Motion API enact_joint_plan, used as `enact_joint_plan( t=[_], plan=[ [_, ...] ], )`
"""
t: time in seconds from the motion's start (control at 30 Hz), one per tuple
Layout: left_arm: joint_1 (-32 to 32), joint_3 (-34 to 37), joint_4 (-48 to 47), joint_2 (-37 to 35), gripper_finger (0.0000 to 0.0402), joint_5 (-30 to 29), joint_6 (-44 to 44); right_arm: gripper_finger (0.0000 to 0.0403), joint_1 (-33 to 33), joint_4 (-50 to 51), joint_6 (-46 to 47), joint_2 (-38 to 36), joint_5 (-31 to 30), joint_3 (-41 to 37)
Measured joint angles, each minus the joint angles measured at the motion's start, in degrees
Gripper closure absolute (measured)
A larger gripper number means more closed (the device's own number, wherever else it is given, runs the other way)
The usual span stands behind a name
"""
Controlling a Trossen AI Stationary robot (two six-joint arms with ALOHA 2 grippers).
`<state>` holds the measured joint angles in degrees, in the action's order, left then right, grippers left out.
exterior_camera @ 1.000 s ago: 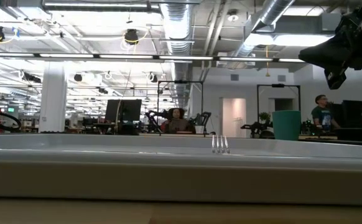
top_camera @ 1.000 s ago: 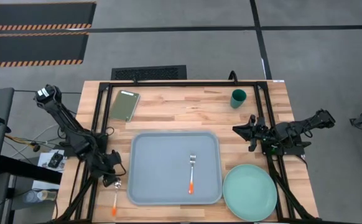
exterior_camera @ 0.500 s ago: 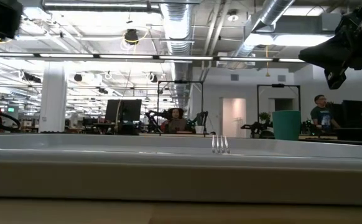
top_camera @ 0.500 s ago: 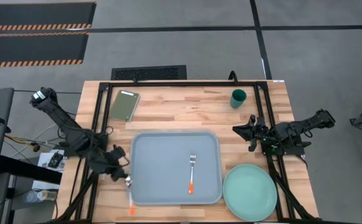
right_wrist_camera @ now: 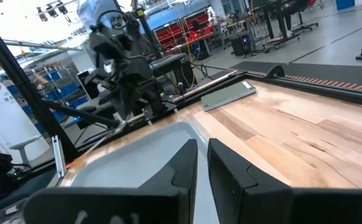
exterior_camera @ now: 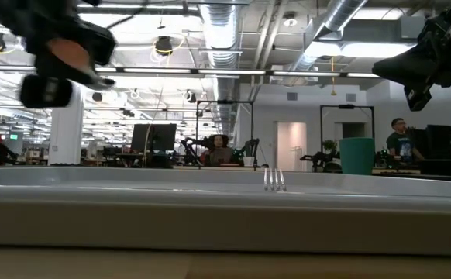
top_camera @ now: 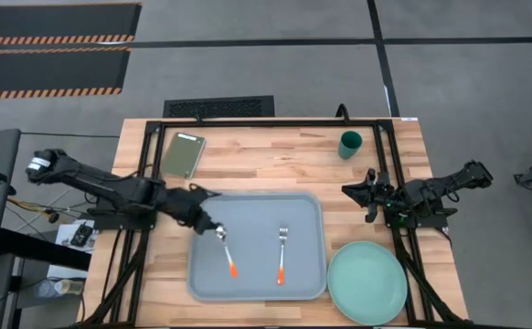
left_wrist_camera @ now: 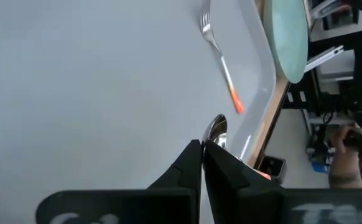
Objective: Pick and place plate/cup/fork/spoon on tray
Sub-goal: Put the orange spoon to the right of the orange fork on the light gray tray
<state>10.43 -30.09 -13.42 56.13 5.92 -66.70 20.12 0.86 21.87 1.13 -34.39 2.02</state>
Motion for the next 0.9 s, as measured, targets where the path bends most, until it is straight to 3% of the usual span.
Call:
enact_joint_plan(
  t=[0.2,0.5,0.73,0.9],
  plan=[
    [-7.4,-7.1,2.5,12.7,0.0401,6.7,13.2,0.0337,0.0,0.0,0.0,0.0,0.0,0.0],
    [-12.2,-27.7,-0.2,34.8,0.0401,12.9,33.0,0.0337,0.0,0.0,0.2,0.0,0.0,0.0],
    [-12.7,-43.8,-1.3,49.7,0.0401,17.6,38.8,0.0337,0.0,0.0,0.2,0.0,0.0,0.0],
    [-12.2,-51.4,-3.1,57.1,0.0401,19.5,41.1,0.0337,0.0,0.0,0.2,0.0,0.0,0.0]
  ],
)
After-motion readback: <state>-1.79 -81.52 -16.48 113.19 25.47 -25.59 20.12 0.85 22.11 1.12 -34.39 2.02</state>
